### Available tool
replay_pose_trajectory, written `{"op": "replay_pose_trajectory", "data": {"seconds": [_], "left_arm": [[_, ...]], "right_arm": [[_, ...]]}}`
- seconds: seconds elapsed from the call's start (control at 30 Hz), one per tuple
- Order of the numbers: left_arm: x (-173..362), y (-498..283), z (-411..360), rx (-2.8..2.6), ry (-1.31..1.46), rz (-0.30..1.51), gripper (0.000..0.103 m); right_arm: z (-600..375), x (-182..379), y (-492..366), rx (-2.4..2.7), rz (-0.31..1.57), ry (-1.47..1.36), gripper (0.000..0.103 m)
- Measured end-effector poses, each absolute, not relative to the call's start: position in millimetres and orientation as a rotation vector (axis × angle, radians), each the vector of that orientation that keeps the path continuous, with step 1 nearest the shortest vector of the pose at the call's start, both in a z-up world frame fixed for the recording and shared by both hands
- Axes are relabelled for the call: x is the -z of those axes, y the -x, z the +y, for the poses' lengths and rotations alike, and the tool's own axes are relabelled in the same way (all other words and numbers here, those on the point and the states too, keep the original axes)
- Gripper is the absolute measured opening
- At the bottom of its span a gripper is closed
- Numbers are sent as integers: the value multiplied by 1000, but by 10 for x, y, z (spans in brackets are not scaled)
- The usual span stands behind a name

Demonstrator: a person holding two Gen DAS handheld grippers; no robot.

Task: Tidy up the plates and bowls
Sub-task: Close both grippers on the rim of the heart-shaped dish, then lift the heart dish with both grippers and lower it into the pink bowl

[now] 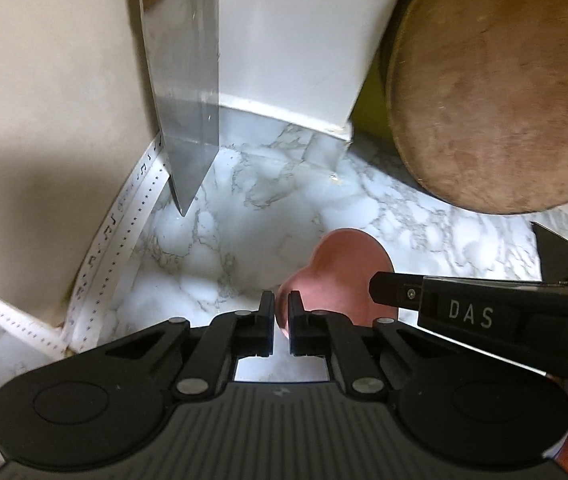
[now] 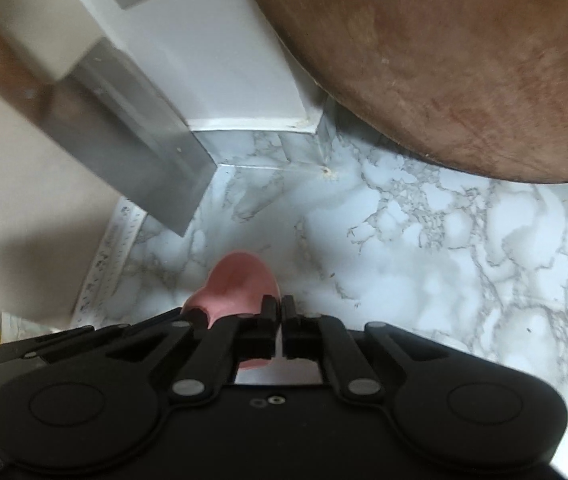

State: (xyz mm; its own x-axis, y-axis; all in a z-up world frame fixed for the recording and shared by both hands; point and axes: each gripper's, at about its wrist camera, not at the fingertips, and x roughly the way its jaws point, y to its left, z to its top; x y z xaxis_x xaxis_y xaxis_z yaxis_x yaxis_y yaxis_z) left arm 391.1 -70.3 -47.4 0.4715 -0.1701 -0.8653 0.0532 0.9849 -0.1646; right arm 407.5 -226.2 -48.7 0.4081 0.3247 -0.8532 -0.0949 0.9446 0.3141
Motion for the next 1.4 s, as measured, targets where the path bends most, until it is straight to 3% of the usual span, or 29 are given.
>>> {"op": "replay_pose_trajectory", "data": {"seconds": [0.7,1.4], "left_arm": [[-320,-2703,-480,241,71,997,6],[-12,-1929,-180,266,4,1107,6]], "right_arm": [[-2124,-395,-2781,-273,998,-185,3],[-1860,-4,-1929,-327,1092,-208,3]]}}
